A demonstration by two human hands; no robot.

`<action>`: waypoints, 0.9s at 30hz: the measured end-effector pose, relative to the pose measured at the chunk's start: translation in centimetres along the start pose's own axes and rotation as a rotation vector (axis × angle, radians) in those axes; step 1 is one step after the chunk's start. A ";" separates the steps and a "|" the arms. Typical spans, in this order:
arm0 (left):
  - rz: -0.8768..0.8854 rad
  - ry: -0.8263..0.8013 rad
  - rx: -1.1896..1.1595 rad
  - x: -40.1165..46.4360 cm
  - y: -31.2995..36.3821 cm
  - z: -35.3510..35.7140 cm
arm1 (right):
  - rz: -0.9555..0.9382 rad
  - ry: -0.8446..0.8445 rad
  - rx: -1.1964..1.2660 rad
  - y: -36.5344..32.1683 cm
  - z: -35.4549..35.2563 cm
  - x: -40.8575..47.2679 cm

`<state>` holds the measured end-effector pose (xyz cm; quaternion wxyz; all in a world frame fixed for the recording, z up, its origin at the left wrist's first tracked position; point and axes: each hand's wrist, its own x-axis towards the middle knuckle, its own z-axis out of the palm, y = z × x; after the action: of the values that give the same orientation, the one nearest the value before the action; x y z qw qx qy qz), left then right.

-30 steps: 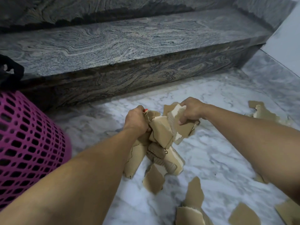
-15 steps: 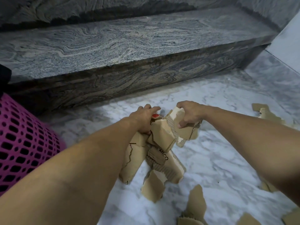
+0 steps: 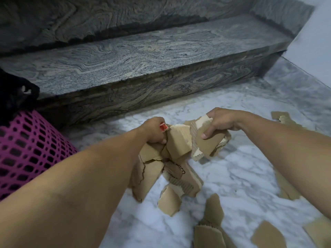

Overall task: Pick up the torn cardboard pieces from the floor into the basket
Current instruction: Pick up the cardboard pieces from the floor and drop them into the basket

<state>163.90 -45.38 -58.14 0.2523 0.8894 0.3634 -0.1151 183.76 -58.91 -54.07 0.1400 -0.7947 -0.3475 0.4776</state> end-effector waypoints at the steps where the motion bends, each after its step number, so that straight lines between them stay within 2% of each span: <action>1: -0.013 0.011 -0.008 -0.8 0.4 -1.0 | -0.005 0.008 0.040 -0.3 -0.4 -1.0; 7: -0.064 0.065 -0.154 -6.7 2.4 -8.7 | -0.083 0.060 0.237 -3.8 -2.3 -7.8; 15: -0.224 0.213 -0.327 -18.9 -0.4 -20.7 | -0.214 0.136 0.189 -14.8 -1.3 -18.8; 19: -0.297 0.332 -0.330 -25.6 -4.1 -25.0 | -0.318 0.233 0.067 -21.6 2.0 -22.9; 27: -0.505 0.516 -0.414 -36.6 -15.0 -27.4 | -0.324 0.129 0.176 -35.2 13.3 -24.0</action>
<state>127.99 -43.19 -26.26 0.2903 0.7026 0.6368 0.1290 150.41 -51.54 -25.36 0.3059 -0.7422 -0.4181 0.4252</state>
